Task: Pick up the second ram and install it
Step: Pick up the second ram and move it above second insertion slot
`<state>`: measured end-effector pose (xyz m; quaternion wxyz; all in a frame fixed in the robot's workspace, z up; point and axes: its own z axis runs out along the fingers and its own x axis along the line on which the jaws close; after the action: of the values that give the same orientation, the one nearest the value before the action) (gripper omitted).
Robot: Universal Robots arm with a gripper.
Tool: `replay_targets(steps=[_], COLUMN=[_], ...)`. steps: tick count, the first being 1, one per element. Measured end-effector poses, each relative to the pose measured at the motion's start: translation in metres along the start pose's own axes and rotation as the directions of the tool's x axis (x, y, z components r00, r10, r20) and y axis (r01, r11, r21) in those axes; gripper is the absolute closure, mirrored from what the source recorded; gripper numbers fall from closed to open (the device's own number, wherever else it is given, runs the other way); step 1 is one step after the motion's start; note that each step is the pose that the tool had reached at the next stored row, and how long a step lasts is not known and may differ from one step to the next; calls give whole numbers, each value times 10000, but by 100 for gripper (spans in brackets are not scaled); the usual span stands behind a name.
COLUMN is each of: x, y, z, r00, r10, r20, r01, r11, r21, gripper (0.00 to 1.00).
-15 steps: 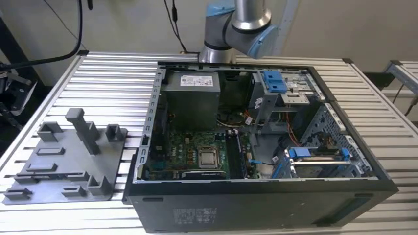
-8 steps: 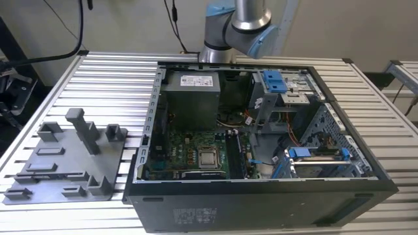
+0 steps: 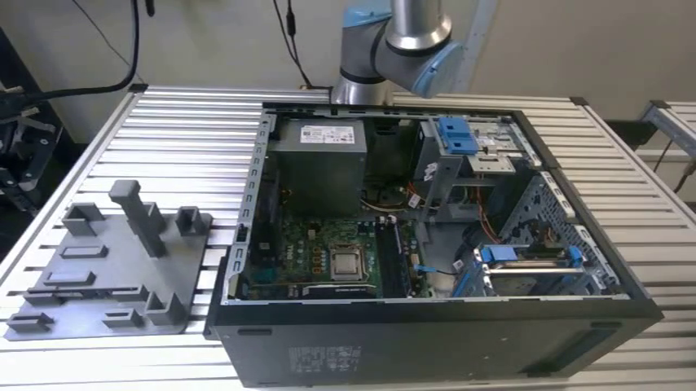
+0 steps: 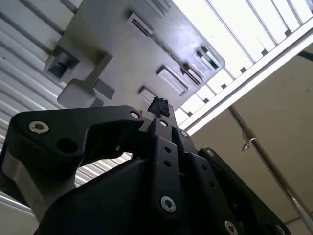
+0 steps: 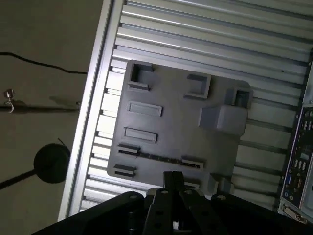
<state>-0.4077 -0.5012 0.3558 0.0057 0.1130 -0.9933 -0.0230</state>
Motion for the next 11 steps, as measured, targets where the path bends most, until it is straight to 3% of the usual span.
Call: replay_targets(steps=[5,11], x=[1,2], y=[0,0], z=[0,0], r00=[9966,9855], r10=[-820,-1692], r20=[-39,-83], r01=[820,1692], r11=[9966,9856], r21=[4,9], gripper=[89,89])
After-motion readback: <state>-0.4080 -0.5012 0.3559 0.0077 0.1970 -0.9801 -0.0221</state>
